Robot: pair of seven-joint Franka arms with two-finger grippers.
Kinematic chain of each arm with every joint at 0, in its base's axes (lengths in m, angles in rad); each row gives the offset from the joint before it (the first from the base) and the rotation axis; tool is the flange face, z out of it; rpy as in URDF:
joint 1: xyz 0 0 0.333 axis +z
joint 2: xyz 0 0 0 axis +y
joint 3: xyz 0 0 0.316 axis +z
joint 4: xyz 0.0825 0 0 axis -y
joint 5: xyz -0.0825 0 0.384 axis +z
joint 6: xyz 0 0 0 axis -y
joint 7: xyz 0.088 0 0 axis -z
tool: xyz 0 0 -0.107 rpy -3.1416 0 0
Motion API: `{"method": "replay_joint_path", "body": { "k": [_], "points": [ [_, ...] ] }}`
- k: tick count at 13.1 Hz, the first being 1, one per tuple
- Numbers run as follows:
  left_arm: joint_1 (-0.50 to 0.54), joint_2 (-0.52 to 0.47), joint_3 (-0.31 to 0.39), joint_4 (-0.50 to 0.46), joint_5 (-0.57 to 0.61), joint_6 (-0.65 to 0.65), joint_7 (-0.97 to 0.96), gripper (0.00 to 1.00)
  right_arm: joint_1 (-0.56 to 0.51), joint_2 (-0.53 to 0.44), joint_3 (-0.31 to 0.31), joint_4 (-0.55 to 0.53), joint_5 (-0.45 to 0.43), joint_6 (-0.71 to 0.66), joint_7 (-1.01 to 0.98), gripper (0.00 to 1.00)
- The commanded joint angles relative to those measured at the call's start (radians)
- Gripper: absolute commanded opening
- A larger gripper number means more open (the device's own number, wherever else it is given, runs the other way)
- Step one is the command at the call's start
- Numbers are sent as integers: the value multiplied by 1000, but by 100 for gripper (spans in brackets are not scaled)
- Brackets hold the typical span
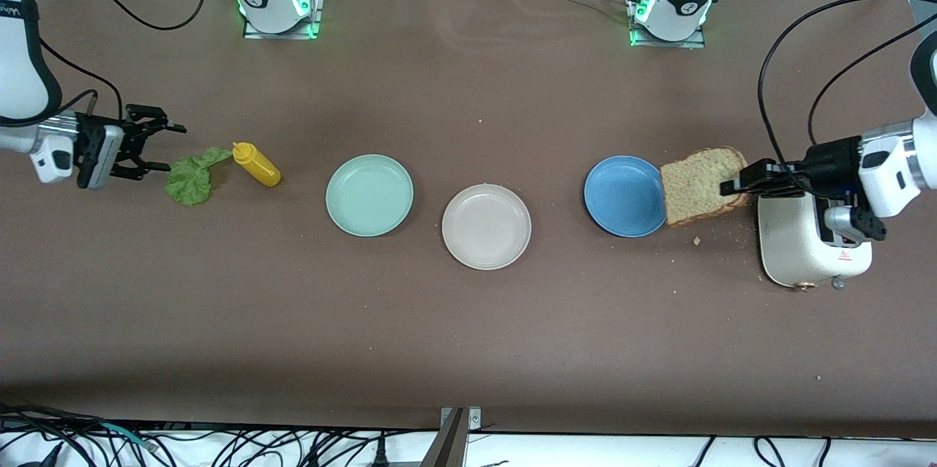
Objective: Make sandwich in beige plate with both arms
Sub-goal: 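Lift the bread slice with the left gripper while the right gripper reaches the mustard, then carry the bread toward the beige plate while the right gripper grasps the mustard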
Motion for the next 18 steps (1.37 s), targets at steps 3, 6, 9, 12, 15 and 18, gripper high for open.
{"method": "replay_joint_path", "body": {
  "k": [3, 6, 9, 12, 15, 18],
  "points": [
    [-43, 64, 2, 22, -143, -23, -22, 0, 2, -20, -12, -139, 165, 62, -358, 99],
    [-67, 108, 2, 22, -233, -21, -1, 0, 1, 53, -12, -131, 272, 66, -494, 99],
    [-113, 162, 4, 23, -334, -20, 39, 0, 7, 129, -9, -121, 382, 66, -561, 99],
    [-173, 205, 4, 22, -342, -11, 76, 0, 12, 158, -3, -121, 419, 62, -568, 99],
    [-231, 245, 4, 20, -353, 55, 113, 0, 33, 175, -1, -124, 451, 53, -595, 99],
    [-261, 294, 4, 22, -364, 124, 184, 0, 60, 192, -1, -124, 500, 53, -601, 99]
  ]
}}
